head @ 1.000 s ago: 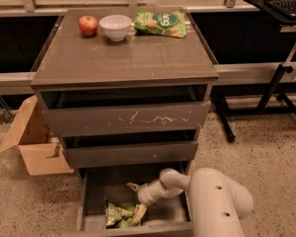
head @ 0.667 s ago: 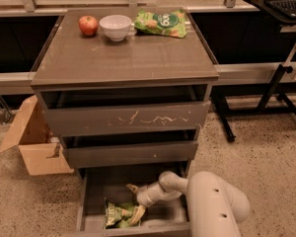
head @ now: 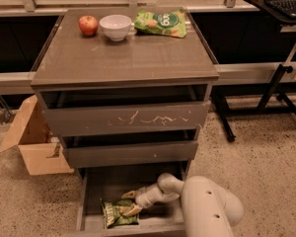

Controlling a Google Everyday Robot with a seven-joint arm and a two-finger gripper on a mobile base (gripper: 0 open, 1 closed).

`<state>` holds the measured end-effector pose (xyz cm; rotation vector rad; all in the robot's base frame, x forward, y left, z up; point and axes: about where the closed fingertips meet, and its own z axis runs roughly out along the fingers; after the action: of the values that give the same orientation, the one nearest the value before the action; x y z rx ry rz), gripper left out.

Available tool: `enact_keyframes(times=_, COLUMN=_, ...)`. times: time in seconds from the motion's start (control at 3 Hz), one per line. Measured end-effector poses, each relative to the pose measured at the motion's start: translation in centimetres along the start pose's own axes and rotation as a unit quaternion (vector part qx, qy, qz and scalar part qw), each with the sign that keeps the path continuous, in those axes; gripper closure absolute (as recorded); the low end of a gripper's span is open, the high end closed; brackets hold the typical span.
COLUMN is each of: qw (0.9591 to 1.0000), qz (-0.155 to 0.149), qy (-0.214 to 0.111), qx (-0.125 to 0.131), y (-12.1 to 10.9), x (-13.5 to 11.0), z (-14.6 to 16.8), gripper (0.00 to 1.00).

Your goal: Pick green jalapeno chip bag from bottom drawer and place on counter

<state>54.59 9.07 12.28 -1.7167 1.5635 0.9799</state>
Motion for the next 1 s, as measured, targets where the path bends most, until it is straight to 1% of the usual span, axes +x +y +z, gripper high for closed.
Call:
enact_keyframes(times=0.67, qw=1.0, qz=0.0, qy=0.0, qx=0.0, y=-0.01, x=0.06, z=0.07, gripper=0.95)
enact_keyframes(times=1.0, qw=1.0, qz=0.0, qy=0.0, qx=0.0, y=0.0, x=0.06, z=0.07, gripper=1.0)
